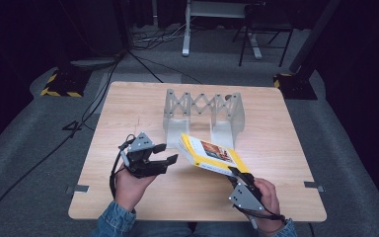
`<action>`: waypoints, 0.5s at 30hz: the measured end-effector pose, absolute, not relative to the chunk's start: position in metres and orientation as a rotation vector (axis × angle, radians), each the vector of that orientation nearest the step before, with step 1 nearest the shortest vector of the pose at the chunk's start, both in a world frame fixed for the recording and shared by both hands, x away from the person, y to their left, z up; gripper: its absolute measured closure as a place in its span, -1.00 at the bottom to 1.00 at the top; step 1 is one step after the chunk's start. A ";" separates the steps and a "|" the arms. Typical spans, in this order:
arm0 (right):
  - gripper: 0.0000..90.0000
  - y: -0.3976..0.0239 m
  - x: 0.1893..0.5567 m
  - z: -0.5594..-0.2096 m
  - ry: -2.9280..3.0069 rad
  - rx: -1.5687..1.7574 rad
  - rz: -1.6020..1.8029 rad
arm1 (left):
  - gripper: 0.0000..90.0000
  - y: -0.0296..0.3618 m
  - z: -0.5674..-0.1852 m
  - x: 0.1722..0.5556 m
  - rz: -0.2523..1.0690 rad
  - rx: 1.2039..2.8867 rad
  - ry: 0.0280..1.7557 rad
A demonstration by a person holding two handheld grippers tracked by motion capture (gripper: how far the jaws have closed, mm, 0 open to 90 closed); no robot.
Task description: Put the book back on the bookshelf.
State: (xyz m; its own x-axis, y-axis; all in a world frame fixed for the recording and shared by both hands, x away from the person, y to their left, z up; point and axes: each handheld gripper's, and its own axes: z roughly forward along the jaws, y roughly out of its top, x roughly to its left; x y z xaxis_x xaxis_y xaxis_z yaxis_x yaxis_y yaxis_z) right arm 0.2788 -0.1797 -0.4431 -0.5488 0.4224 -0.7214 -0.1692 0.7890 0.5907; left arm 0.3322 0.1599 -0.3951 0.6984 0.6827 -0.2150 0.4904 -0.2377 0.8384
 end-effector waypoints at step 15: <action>0.72 -0.177 0.284 -0.410 1.945 0.351 0.960 | -0.08 0.221 -0.464 0.319 0.240 1.917 1.139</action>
